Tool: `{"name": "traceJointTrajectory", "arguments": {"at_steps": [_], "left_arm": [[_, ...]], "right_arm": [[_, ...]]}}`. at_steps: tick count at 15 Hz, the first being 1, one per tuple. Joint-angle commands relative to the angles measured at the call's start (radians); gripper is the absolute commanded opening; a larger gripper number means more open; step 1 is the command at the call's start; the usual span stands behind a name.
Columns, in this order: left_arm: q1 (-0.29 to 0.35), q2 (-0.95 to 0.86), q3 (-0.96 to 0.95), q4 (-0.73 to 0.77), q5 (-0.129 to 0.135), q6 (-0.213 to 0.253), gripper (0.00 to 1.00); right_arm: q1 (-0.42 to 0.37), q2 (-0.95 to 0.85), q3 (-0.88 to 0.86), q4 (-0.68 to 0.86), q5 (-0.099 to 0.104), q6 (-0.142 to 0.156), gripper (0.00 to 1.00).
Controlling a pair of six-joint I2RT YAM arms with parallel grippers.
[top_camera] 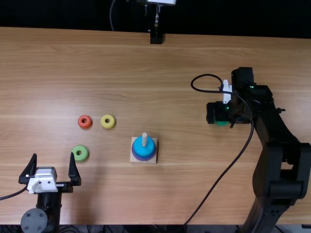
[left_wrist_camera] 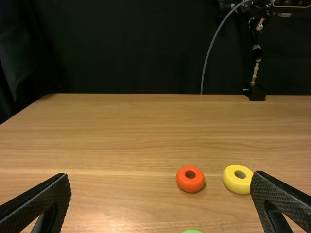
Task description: Build the Hanoi tower: stack the rings onto the peg from bottom to top in this color order: purple, dark blue, light blue, dark green, light green, yellow, orange.
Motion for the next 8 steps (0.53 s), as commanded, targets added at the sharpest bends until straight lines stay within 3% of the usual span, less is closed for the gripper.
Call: {"name": "traceJointTrajectory", "arguments": {"at_steps": [1, 5, 6, 7, 8], "left_arm": [[0.010, -0.007, -0.033, -0.040, 0.017, 0.012, 1.00], [0.010, -0.007, -0.033, -0.040, 0.017, 0.012, 1.00], [0.010, -0.007, -0.033, -0.040, 0.017, 0.012, 1.00], [0.010, -0.007, -0.033, -0.040, 0.017, 0.012, 1.00], [0.010, -0.007, -0.033, -0.040, 0.017, 0.012, 1.00]], "right_arm": [[0.007, 0.024, 0.030, -0.002, -0.008, 0.008, 1.00], [0.007, 0.026, 0.044, -0.009, -0.008, 0.008, 1.00], [0.007, 0.026, 0.044, -0.013, -0.010, 0.008, 0.63], [0.009, 0.024, 0.043, -0.015, -0.013, 0.006, 0.13], [0.009, 0.024, 0.040, -0.016, -0.013, 0.002, 0.00]]}}
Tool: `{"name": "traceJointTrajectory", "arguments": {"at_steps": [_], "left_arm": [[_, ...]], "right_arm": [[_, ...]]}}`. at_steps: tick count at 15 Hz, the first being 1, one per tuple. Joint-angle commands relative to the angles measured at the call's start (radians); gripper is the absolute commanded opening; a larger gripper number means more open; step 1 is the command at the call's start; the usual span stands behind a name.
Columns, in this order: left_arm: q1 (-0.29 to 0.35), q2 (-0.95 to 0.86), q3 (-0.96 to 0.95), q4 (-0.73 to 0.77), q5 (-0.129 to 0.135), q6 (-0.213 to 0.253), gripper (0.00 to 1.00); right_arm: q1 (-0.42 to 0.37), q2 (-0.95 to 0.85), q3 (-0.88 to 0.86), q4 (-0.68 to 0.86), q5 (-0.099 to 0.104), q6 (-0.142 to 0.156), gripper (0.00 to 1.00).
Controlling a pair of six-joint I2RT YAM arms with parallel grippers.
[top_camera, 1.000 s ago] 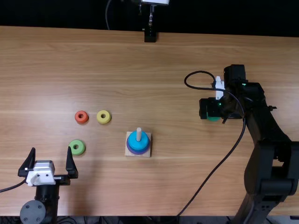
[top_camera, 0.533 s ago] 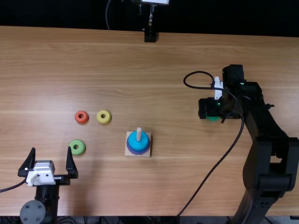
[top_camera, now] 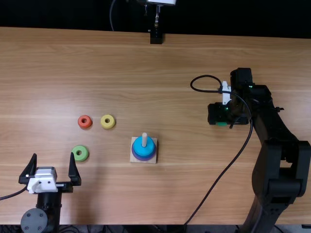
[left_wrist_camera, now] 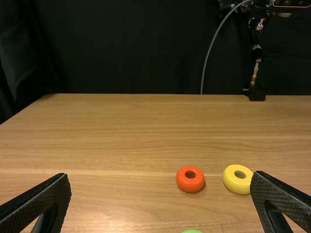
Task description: Build the Hanoi tower: stack the rings onto the peg from bottom to top in this color order: purple, dark blue, light blue, dark green, light green, yellow, orange.
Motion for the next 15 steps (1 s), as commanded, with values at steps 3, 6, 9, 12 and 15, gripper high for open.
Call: {"name": "traceJointTrajectory", "arguments": {"at_steps": [3, 6, 9, 12, 15], "left_arm": [[0.010, -0.007, -0.033, -0.039, 0.017, 0.011, 1.00], [0.010, -0.007, -0.033, -0.039, 0.017, 0.011, 1.00], [0.010, -0.007, -0.033, -0.039, 0.017, 0.011, 1.00], [0.010, -0.007, -0.033, -0.039, 0.017, 0.011, 1.00], [0.010, -0.007, -0.033, -0.039, 0.017, 0.011, 1.00]], "right_arm": [[0.009, 0.013, 0.031, -0.001, -0.013, 0.007, 0.00], [0.009, 0.013, 0.036, -0.001, -0.013, 0.001, 0.00], [0.012, 0.007, 0.053, -0.004, -0.013, -0.004, 0.00], [0.026, 0.001, 0.102, -0.104, -0.013, -0.008, 0.00], [0.088, -0.016, 0.162, -0.247, -0.013, -0.014, 0.00]]}}
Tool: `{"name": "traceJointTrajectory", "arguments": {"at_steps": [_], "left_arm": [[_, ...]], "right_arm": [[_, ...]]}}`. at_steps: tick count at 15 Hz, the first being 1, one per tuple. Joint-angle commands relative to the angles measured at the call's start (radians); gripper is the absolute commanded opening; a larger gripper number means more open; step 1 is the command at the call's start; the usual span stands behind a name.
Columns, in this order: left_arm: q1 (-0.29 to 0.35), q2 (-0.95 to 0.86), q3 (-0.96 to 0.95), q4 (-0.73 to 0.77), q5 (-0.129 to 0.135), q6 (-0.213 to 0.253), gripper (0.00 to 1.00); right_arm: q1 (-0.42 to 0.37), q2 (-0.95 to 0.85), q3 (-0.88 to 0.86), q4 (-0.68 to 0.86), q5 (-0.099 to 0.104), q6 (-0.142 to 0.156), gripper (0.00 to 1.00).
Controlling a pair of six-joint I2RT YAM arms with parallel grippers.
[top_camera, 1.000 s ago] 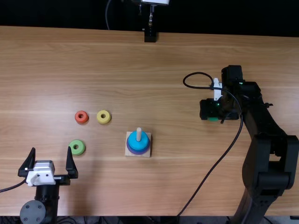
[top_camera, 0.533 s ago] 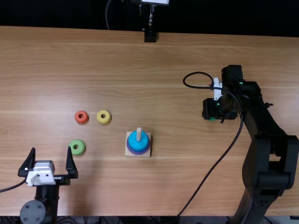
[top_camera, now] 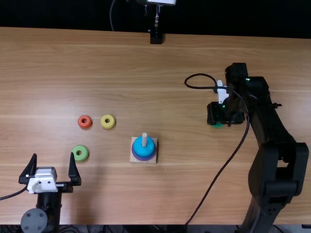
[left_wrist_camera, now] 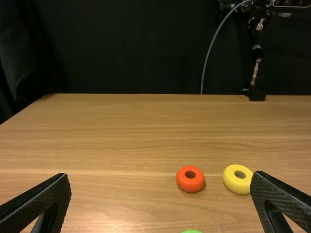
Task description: Build the Hanoi tower: stack the rings onto the peg from bottom to top in this color order: purple, dark blue, light blue, dark green, light green, yellow, orange.
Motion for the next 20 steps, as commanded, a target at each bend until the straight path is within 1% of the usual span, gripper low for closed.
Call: {"name": "traceJointTrajectory", "arguments": {"at_steps": [1, 2, 5, 6, 11, 15, 16, 18, 20], "left_arm": [[0.010, -0.007, -0.033, -0.039, 0.017, 0.012, 1.00], [0.010, -0.007, -0.033, -0.039, 0.017, 0.012, 1.00], [0.010, -0.007, -0.033, -0.039, 0.017, 0.012, 1.00], [0.010, -0.007, -0.033, -0.039, 0.017, 0.012, 1.00], [0.010, -0.007, -0.033, -0.039, 0.017, 0.012, 1.00], [0.010, -0.007, -0.033, -0.039, 0.017, 0.012, 1.00], [0.010, -0.007, -0.033, -0.039, 0.017, 0.012, 1.00], [0.010, -0.007, -0.033, -0.039, 0.017, 0.012, 1.00], [0.010, -0.007, -0.033, -0.039, 0.017, 0.012, 1.00]], "right_arm": [[0.034, -0.049, 0.043, -0.031, -0.010, -0.014, 0.00], [0.054, -0.081, 0.049, -0.057, -0.010, -0.022, 0.00], [0.131, -0.166, 0.071, -0.123, -0.011, -0.060, 0.00], [0.149, -0.189, 0.091, -0.171, -0.011, -0.066, 0.00], [0.307, -0.232, 0.227, -0.315, -0.011, -0.064, 0.00], [0.407, -0.230, 0.369, -0.390, -0.011, -0.062, 0.00], [0.424, -0.226, 0.399, -0.394, -0.011, -0.062, 0.00], [0.430, -0.224, 0.453, -0.396, -0.011, -0.064, 0.00], [0.458, -0.222, 0.462, -0.396, -0.011, -0.064, 0.00]]}}
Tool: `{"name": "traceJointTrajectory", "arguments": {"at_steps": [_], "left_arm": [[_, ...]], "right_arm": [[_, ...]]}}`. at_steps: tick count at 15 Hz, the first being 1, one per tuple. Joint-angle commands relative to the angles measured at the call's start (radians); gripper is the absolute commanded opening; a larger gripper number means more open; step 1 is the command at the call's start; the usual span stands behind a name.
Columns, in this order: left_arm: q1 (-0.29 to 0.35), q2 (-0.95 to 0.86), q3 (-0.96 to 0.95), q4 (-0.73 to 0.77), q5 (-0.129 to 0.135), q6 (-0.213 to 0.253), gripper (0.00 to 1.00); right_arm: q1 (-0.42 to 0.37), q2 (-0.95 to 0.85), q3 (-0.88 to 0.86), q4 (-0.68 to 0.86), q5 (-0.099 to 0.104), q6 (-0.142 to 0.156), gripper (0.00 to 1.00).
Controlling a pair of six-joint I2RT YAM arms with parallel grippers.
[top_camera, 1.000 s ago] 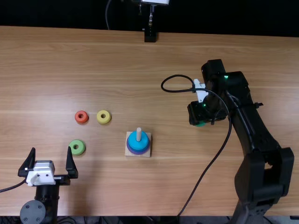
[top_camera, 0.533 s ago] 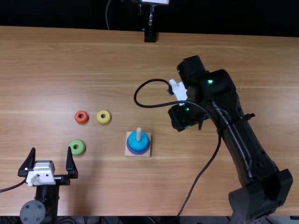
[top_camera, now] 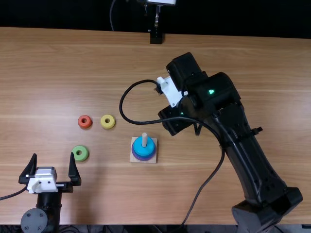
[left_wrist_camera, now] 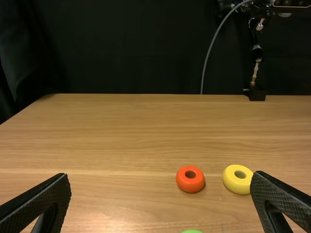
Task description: Build the Hanoi tower: stack the rings onto the peg from bottom to top in this color order: purple, dark blue, light blue, dark green, light green, yellow, orange.
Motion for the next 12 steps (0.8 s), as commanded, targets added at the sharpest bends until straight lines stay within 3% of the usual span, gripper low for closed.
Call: {"name": "traceJointTrajectory", "arguments": {"at_steps": [1, 12], "left_arm": [[0.010, -0.007, -0.033, -0.039, 0.017, 0.011, 1.00], [0.010, -0.007, -0.033, -0.039, 0.017, 0.011, 1.00]], "right_arm": [[0.035, -0.032, 0.029, -0.004, -0.008, -0.005, 0.00], [0.147, -0.032, 0.049, 0.004, -0.010, 0.004, 0.00]]}}
